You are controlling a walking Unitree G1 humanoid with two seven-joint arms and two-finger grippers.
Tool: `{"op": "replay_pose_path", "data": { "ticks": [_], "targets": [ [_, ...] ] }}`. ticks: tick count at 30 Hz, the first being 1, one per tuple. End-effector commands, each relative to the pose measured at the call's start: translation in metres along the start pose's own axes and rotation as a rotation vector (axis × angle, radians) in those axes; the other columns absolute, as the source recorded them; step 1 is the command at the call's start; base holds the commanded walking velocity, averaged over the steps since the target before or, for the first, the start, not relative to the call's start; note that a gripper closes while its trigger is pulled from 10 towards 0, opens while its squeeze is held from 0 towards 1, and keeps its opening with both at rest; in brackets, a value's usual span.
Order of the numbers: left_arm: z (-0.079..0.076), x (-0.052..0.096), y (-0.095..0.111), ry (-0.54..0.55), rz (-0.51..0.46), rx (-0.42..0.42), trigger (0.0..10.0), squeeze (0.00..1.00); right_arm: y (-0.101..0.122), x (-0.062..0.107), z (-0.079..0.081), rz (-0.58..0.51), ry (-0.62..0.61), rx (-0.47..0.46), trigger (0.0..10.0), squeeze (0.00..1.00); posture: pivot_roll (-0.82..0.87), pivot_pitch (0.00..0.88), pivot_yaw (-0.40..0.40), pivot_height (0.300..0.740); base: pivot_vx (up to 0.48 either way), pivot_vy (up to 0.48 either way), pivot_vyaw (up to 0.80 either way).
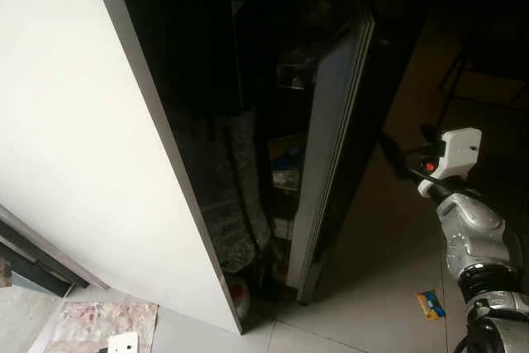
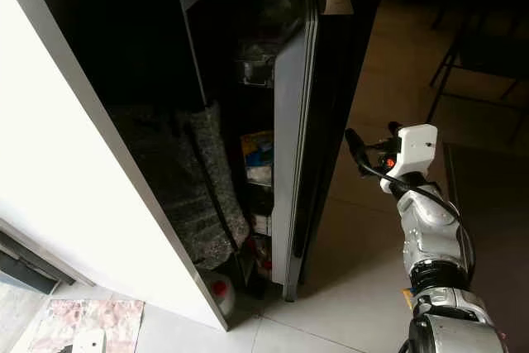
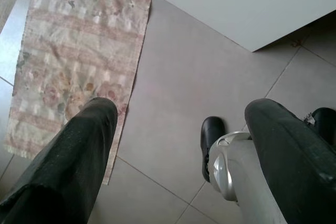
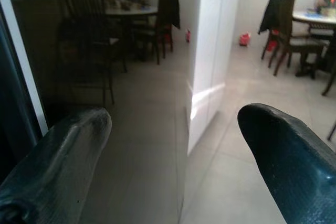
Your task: Restocking fridge
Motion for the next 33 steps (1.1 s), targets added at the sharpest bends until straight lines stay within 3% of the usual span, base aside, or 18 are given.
{"op": "replay_pose_path", "data": {
  "ticks": [1,9,13,18,21,22,28,29,33],
  "targets": [
    [0.005,0.002,-0.008,0.011,0.028,-0.012,10.0,0.00,0.001,-0.005,0.004,0.009,0.018,0.007,10.0,0.00,-0.07,0.049,0.066,0.740,0.000,0.000,0.00],
    [0.025,0.006,-0.017,0.029,0.029,-0.014,10.0,0.00,0.007,-0.023,0.026,-0.024,0.067,-0.034,10.0,0.00,-0.06,0.047,0.066,0.740,0.000,0.000,0.00],
    [0.041,0.011,-0.025,0.046,0.037,-0.011,10.0,0.00,0.006,-0.034,0.049,-0.032,0.135,-0.066,10.0,0.00,-0.05,0.037,0.067,0.740,0.000,0.000,0.00],
    [0.045,0.013,-0.028,0.056,0.042,-0.008,10.0,0.00,0.002,-0.042,0.072,-0.028,0.202,-0.097,10.0,0.00,-0.05,0.035,0.066,0.740,0.000,0.000,0.00],
    [0.045,0.013,-0.028,0.057,0.044,-0.009,10.0,0.00,0.001,-0.044,0.078,-0.028,0.219,-0.108,10.0,0.00,-0.04,0.032,0.065,0.740,0.000,0.000,0.00],
    [0.041,0.012,-0.028,0.055,0.049,-0.011,10.0,0.00,0.000,-0.047,0.090,-0.029,0.259,-0.128,10.0,0.00,-0.04,0.028,0.065,0.740,0.000,0.000,0.00],
    [0.029,0.009,-0.027,0.044,0.057,-0.015,10.0,0.00,-0.002,-0.053,0.124,-0.025,0.381,-0.155,10.0,0.00,-0.05,0.026,0.070,0.740,0.000,0.000,0.00],
    [0.028,0.009,-0.026,0.041,0.058,-0.017,10.0,0.00,-0.002,-0.054,0.136,-0.025,0.423,-0.159,10.0,0.00,-0.05,0.025,0.070,0.740,0.000,0.000,0.00],
    [0.027,0.009,-0.026,0.039,0.058,-0.018,10.0,0.00,-0.003,-0.056,0.155,-0.026,0.481,-0.193,10.0,0.00,-0.05,0.023,0.071,0.740,0.000,0.000,0.00]
  ]
}}
Point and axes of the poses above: a point about 5 cm out from each wrist's last joint towards the gripper, its own x axis pointing back from the gripper into the wrist, its own y axis along the axis of the wrist's last joint, z = x × y, the point moved 2 cm from there along -x, pointing out of the wrist towards the gripper, and after that the axes turned 8 degrees about -x, right-handed, at the moved point
